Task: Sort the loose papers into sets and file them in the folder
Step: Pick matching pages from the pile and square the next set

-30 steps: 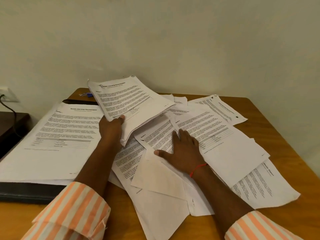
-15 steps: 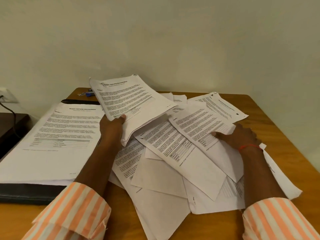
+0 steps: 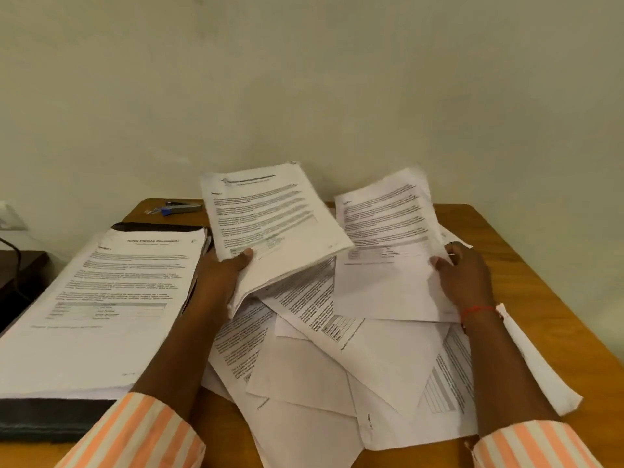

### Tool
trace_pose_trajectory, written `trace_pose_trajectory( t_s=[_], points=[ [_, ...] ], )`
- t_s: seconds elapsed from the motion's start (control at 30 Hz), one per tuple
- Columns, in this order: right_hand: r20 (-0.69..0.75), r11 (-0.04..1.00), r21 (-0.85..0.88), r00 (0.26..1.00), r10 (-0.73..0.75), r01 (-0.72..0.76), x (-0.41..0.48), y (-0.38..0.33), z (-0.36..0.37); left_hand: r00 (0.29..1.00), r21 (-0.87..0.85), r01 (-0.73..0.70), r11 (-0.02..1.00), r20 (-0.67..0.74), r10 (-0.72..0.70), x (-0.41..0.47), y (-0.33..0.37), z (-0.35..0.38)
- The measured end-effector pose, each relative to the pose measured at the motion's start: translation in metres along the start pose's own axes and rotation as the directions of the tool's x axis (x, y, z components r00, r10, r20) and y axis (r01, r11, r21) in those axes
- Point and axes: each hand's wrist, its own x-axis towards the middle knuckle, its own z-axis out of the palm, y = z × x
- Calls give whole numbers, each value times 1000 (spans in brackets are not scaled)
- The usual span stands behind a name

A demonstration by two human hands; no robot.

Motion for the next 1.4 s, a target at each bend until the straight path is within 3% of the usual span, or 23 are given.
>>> trace_pose_trajectory(
  t_s=[0.17, 0.3, 0.53, 0.77, 0.97, 1.07, 1.23, 1.33, 1.4],
  points=[
    [57, 918, 390, 997, 48, -66, -7, 0, 26, 983, 123, -8, 992, 182, -15, -9, 2, 12],
    [83, 848, 516, 992, 91, -121, -8, 2, 33, 972, 175, -8, 984, 233, -33, -12, 3, 15],
    [87, 807, 565, 985, 148, -171, -6, 2, 33, 934, 279, -44, 959, 353, -59, -20, 10, 17],
    [138, 779, 592, 978, 154, -206, -10, -2, 34, 939, 245, -66, 967, 343, -23, -26, 15, 22],
    [341, 724, 645, 940, 12, -244, -32, -22, 46, 965, 169, -94, 981, 259, 48, -29, 12, 30],
    [419, 759, 615, 904, -87, -212, -46, -38, 48, 972, 174, -109, 979, 224, 68, -28, 11, 31],
    [427, 740, 628, 902, -68, -242, -49, -42, 51, 972, 131, -70, 989, 231, 38, -28, 8, 32],
    [416, 634, 710, 909, -25, -307, -47, -44, 47, 967, 138, -134, 981, 234, 99, -32, 10, 35],
    [388, 629, 738, 916, -101, -244, -49, -49, 42, 956, 156, -185, 970, 256, 141, -40, 10, 38]
  ],
)
